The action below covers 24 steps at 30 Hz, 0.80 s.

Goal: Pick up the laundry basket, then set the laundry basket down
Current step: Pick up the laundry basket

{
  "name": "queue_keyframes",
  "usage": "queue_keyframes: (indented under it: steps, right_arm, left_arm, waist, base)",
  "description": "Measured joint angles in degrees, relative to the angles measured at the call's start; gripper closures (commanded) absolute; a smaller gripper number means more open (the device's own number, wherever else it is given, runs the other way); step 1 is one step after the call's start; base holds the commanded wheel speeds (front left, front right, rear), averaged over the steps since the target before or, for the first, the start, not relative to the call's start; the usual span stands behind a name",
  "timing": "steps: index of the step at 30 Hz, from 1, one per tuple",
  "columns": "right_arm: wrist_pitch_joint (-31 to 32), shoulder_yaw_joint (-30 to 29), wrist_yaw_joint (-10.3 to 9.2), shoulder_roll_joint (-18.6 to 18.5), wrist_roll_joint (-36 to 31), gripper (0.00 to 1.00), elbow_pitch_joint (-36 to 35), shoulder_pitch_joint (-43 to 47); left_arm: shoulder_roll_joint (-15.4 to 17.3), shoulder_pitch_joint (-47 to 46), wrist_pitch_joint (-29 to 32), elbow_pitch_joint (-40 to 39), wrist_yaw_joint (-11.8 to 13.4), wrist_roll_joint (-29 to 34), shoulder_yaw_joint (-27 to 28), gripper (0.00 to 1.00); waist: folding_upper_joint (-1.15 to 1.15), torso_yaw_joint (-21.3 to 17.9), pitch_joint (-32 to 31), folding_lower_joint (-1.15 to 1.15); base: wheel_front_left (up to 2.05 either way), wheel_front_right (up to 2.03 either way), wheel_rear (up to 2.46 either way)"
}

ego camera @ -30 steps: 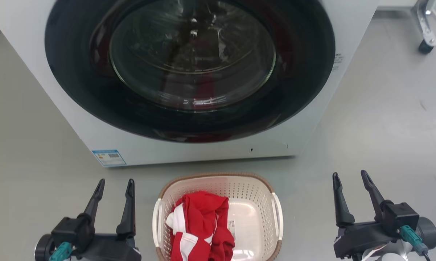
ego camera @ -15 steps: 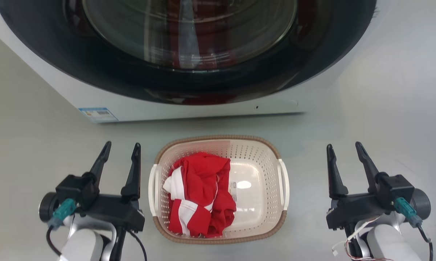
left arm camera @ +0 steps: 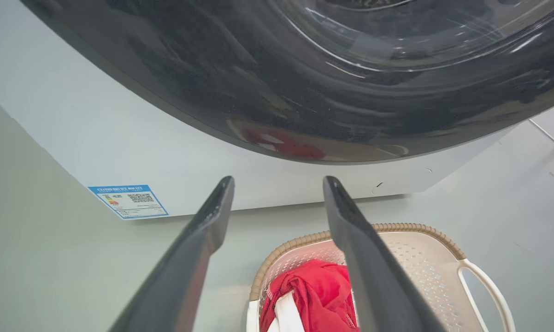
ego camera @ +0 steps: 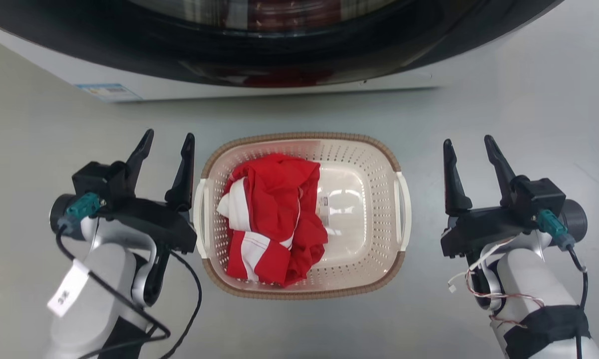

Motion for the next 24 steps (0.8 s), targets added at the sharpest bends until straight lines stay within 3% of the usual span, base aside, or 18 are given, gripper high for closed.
queue_keyframes:
  steps: [12, 24]
  right_arm:
    - [0.1, 1.4, 0.29, 0.9, -0.1, 0.00, 6.8, -7.6]
    - [0.0, 3.4, 1.11, 1.6, -0.6, 0.00, 13.5, -9.7]
  left_arm:
    - [-0.8, -8.5, 2.5, 10.4, -2.1, -2.2, -1.1, 0.00]
    - [-2.4, -11.3, 2.5, 19.8, -2.9, -3.4, -2.2, 0.00]
  waist:
    - [0.00, 0.0, 11.2, 0.00]
    - [0.00, 0.1, 18.5, 0.00]
  base:
    - [0.00, 0.00, 0.00]
    - [0.00, 0.00, 0.00]
